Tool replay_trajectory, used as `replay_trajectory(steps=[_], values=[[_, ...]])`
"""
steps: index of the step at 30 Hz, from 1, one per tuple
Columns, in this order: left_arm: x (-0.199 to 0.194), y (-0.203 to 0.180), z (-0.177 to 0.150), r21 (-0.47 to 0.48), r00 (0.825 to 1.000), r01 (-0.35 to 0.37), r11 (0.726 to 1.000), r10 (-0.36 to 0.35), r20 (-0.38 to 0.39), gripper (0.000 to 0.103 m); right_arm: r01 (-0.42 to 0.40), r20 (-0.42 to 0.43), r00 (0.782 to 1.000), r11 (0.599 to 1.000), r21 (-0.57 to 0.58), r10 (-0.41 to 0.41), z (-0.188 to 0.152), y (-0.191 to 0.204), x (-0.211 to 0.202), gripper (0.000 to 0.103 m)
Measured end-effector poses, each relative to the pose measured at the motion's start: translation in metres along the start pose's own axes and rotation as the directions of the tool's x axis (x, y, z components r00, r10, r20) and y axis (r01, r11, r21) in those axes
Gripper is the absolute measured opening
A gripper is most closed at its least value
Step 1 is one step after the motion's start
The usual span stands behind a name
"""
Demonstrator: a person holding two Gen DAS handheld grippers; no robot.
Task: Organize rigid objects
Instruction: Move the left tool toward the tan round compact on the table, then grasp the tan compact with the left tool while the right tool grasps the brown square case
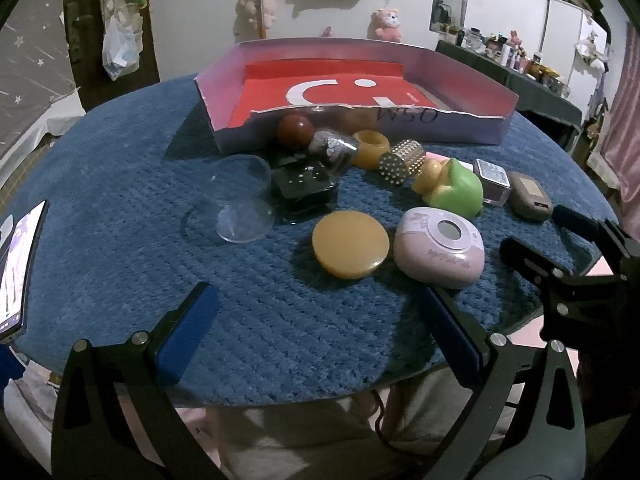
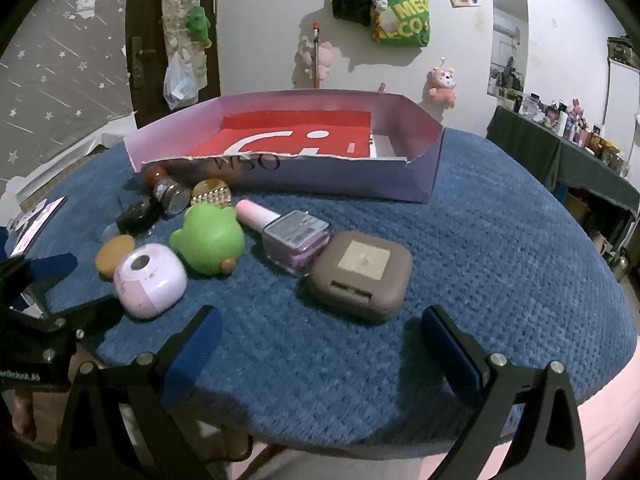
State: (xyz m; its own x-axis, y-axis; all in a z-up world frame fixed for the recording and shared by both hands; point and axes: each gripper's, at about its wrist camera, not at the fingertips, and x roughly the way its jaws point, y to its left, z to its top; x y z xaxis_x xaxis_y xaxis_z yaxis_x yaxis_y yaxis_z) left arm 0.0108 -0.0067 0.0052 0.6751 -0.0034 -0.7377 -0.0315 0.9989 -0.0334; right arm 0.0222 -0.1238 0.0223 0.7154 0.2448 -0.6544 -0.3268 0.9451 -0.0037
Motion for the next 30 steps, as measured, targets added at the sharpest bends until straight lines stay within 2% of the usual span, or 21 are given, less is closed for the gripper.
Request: replay_trajectory(steps=[12, 15, 20, 25, 26, 28, 30], values=[[0.004, -0.007, 0.004, 0.009, 1.000, 0.008, 1.000, -0.008, 0.004, 0.098, -0.009, -0.021, 1.000, 1.000, -0.006, 0.009, 0.011, -0.013, 0.015, 0.096], [0.006, -0.009, 0.007, 0.011, 1.000, 0.004, 1.000, -0.004, 0.007, 0.098, -0.022, -0.049, 0.999, 1.000, 0.001, 0.022, 0.011, -0.017, 0.017, 0.092], [0.010, -0.013, 0.009, 0.019, 1.000, 0.004, 1.000, -0.004, 0.012, 0.094, -0.040, -0.031, 0.999, 0.999, 0.016, 0.041, 0.012, -0.022, 0.018, 0.086], [0.010, -0.012, 0.012, 0.017, 1.000, 0.001, 1.000, -0.001, 0.023, 0.082, -0.098, -0.035, 0.994, 0.992, 0.075, 0.101, 0.012, -0.024, 0.020, 0.076], [0.010, -0.012, 0.012, 0.016, 1.000, -0.001, 1.000, 0.000, 0.027, 0.076, -0.102, -0.035, 0.994, 0.992, 0.074, 0.105, 0.013, -0.024, 0.020, 0.075], [0.010, -0.010, 0.014, 0.007, 0.999, 0.003, 1.000, -0.003, 0.032, 0.068, -0.043, -0.033, 0.999, 0.999, 0.012, 0.043, 0.014, -0.021, 0.021, 0.073], [0.010, -0.008, 0.016, 0.000, 0.999, 0.014, 1.000, -0.014, 0.033, 0.060, -0.040, -0.035, 0.999, 0.999, 0.012, 0.040, 0.015, -0.021, 0.022, 0.071]])
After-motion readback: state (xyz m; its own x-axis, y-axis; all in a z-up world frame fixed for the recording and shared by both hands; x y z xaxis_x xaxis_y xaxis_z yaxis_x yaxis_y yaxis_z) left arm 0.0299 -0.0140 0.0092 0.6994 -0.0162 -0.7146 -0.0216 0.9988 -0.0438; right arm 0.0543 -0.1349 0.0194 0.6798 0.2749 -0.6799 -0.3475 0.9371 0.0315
